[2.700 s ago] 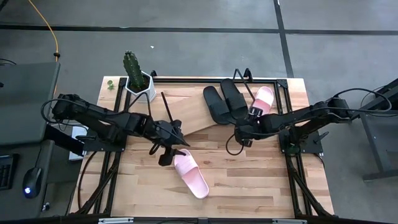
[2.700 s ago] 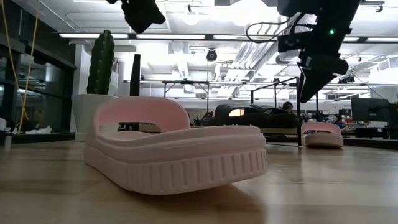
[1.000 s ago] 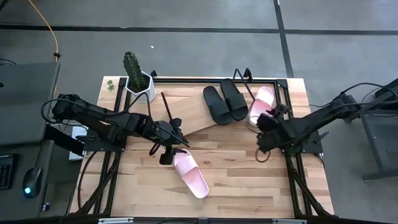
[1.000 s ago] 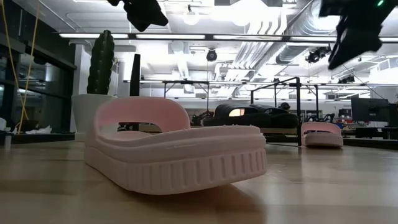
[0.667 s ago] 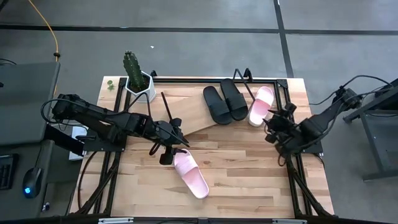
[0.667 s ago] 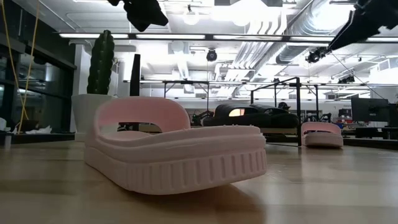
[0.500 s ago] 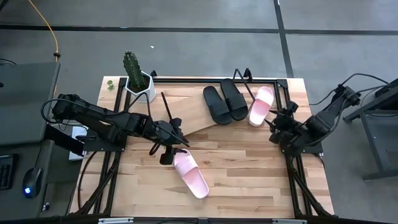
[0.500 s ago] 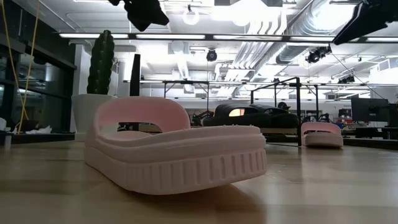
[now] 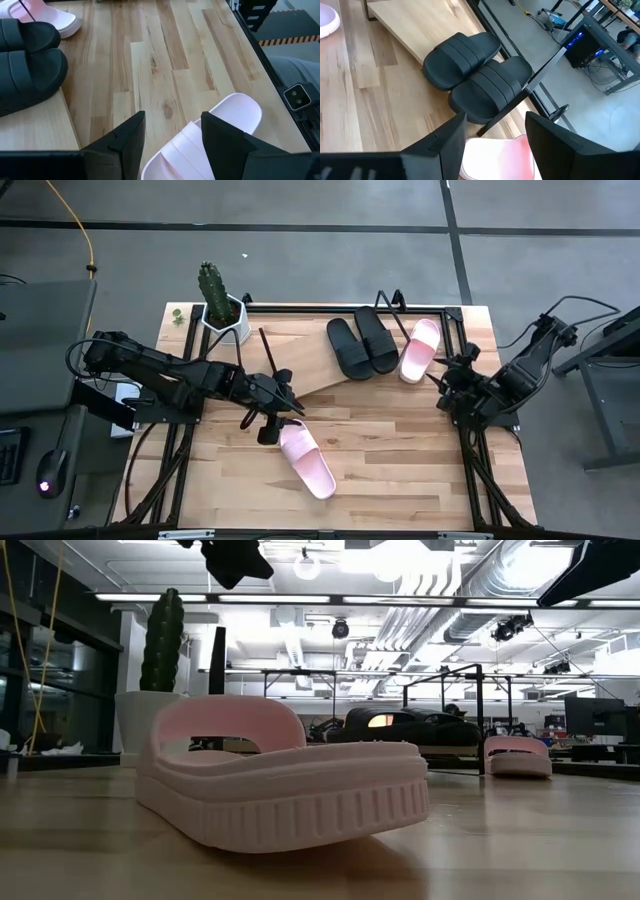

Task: Pick and place slides into the shelf
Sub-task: Put the top pink slide on the shelf

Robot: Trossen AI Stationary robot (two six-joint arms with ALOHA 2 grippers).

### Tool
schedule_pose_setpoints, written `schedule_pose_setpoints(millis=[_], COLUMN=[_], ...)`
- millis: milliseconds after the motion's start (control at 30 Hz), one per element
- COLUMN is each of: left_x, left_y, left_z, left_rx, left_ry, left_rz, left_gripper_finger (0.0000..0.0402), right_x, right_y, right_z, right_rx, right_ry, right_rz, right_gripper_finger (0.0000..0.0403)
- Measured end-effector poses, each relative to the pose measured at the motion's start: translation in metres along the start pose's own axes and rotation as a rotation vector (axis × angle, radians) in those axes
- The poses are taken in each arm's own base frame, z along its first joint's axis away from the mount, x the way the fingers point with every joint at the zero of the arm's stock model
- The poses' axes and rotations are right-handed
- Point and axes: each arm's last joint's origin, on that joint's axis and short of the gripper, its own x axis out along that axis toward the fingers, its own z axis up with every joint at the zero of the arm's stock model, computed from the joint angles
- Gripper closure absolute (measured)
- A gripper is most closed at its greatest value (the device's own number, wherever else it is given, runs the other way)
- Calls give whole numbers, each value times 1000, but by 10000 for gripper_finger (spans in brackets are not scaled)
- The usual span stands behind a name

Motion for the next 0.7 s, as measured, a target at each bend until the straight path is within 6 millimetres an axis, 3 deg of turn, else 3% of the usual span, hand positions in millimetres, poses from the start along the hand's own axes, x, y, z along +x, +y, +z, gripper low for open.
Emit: schedule_pose_setpoints(millis=[467,700], left_x=[0,0], left_y=[0,0], left_z=[0,0], left_rx=[0,0], left_ry=[0,0], left_rz=[0,0], left_gripper_finger=[224,224], right_x=[18,28], right_y=[17,26], right_z=[5,9], right_rx=[-16,29], right_ry=[77,97], right_rz=[-189,-286], right_gripper_finger=[213,255])
